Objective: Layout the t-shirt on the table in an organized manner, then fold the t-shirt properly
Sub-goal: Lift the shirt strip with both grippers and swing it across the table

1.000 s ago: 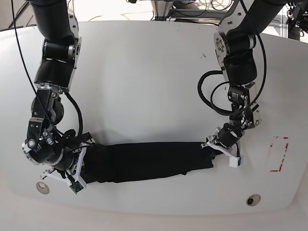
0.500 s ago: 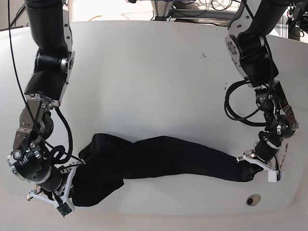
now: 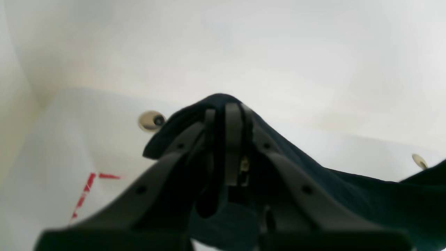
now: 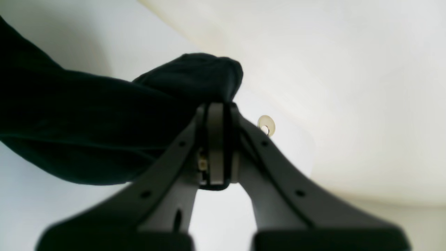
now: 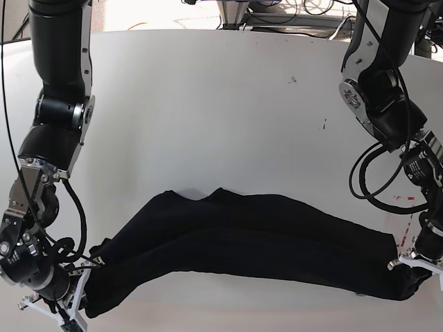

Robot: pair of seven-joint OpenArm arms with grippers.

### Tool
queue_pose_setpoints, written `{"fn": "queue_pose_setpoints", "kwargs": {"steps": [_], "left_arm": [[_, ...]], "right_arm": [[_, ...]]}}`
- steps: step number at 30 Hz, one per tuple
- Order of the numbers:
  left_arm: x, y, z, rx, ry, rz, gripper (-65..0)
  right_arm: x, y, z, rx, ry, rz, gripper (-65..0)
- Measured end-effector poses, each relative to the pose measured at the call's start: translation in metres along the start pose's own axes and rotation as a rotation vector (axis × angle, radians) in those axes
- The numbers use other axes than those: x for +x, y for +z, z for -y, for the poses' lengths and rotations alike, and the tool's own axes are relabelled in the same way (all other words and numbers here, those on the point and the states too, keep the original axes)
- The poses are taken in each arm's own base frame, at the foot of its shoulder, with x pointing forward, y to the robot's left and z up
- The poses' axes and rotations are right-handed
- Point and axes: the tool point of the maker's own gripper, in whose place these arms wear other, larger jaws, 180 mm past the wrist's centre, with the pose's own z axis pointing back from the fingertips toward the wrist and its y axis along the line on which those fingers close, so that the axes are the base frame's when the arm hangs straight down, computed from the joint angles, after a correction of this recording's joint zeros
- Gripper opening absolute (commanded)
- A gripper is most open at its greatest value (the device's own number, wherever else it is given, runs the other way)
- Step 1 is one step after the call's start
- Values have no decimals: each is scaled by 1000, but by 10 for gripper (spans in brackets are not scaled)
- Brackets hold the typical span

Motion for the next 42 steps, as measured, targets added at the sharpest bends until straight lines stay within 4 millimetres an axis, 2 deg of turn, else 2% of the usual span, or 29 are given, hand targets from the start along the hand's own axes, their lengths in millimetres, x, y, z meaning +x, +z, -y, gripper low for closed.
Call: {"fn": "queue_pose_setpoints", "kwargs": {"steps": [12,21,24,26,29,32,36,39,42], "left_arm": [[89,16,-20,54,-29,129,-646],[157,20,-1,13,-43,270,-646],[167,22,2,5,-44,277,-646],[165,22,3,4,-49,255,-646],[152,21,0,9,-47,195,-646],[126,21,-6,30,-53,118,-646],[79,26,-12,48,-63,18,-646],[44,32,-11,26,-55,-61,-646],[12,46,-19,38,-61,-140,-646]], "right_arm": [[34,13,33,-47,-12,58,-650],[82,43,63,-114,-6,158,-650],[83,49,69,-132,-4,146,-650],[79,51,71,-141,-6,135,-650],[61,47,67,-144,-2,98,-650],[31,37,50,-126,10,42,-650],[-15,24,17,-72,-37,-14,-650],[-49,22,-5,-53,-55,-71,-650],[-69,24,-24,-37,-39,-106,-650]]}}
